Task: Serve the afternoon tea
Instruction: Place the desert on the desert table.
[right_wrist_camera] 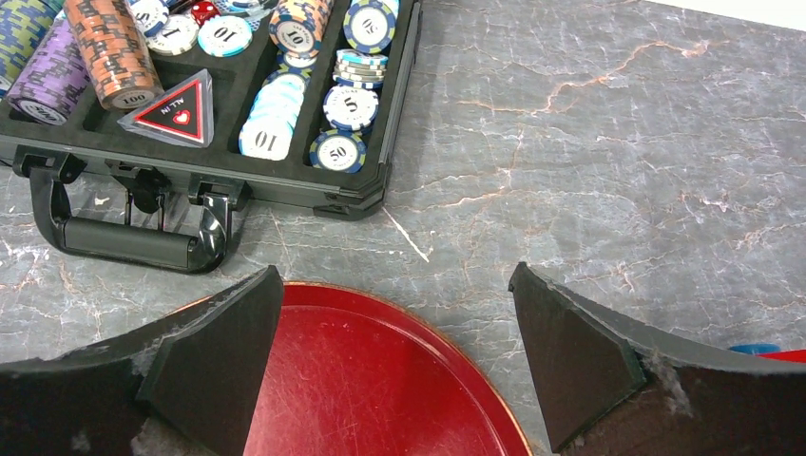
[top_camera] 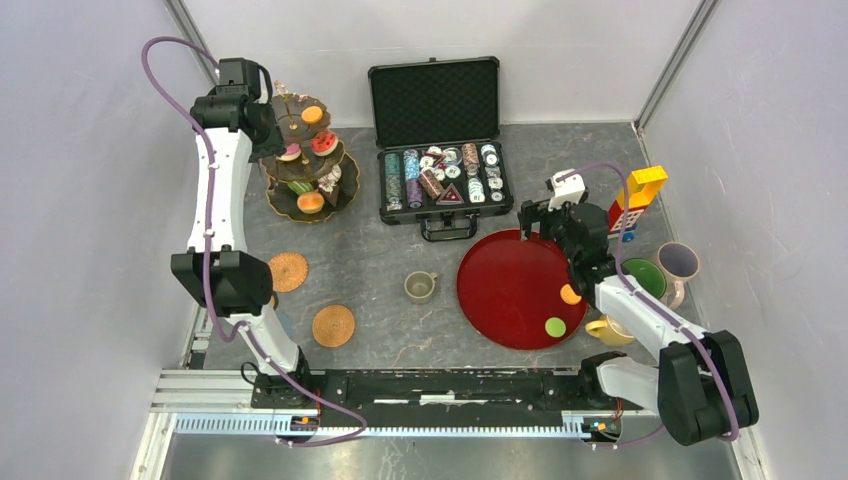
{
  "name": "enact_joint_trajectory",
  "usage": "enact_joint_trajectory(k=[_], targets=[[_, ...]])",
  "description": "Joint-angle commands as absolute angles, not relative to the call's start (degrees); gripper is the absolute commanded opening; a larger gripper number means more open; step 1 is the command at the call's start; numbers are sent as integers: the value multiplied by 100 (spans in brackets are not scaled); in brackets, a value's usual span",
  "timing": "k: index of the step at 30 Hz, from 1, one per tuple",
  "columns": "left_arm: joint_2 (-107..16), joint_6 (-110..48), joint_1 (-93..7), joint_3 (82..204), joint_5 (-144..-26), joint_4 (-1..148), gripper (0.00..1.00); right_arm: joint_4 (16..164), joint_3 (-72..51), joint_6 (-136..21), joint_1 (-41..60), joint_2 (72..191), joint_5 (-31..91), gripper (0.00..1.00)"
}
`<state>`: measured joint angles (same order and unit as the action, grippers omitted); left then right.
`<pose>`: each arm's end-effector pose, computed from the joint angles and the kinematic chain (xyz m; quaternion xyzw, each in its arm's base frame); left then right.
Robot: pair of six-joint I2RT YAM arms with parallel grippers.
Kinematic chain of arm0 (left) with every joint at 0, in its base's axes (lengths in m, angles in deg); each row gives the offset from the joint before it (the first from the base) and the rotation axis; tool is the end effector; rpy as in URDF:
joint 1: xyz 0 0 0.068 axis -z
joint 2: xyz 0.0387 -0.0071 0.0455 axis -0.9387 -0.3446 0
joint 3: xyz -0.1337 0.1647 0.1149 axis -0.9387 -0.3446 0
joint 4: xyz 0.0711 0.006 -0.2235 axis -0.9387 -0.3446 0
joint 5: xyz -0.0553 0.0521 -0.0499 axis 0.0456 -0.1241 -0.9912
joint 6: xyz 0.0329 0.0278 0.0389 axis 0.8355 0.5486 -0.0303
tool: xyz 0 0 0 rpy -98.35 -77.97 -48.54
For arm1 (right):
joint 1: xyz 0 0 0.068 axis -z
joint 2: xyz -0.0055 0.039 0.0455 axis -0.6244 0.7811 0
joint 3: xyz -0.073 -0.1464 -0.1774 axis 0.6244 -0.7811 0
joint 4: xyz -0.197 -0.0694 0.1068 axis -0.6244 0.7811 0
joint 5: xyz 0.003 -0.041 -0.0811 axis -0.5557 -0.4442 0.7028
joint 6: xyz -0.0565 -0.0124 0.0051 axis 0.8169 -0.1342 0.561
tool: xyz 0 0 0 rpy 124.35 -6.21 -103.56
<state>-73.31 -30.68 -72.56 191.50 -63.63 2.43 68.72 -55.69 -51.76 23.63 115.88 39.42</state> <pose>0.3305 0.0252 0.3710 -0.1523 0.9270 0.0831 0.3325 0.2395 0.0631 0.2179 -0.0878 0.7882 0.0756 0.6045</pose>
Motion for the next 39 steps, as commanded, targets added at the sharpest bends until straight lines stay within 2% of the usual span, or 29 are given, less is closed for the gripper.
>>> enact_joint_trajectory(k=[1, 5, 15, 30, 35, 39], targets=[[-7371, -2959, -7280, 19500, -6664, 404, 45, 6686, -5460, -5103, 2361, 11672, 4003, 98], [-7362, -2959, -7283, 19399, -6754, 394, 47, 6724, -5433, -5111, 2361, 11705, 4006, 98], [-7260, -3003, -7283, 19369, -6680, 402, 57, 6691, -5415, -5114, 2361, 11750, 3899, 98], [-6644, -3039, -7283, 19087, -6657, 455, 61, 6706, -5398, -5137, 2358, 11807, 3880, 98], [-6348, -3020, -7283, 18737, -6549, 545, 59, 6713, -5398, -5138, 2361, 11823, 3867, 98], [-5767, -3097, -7276, 17990, -6719, 893, 58, 6750, -5371, -5127, 2362, 11829, 3895, 98]])
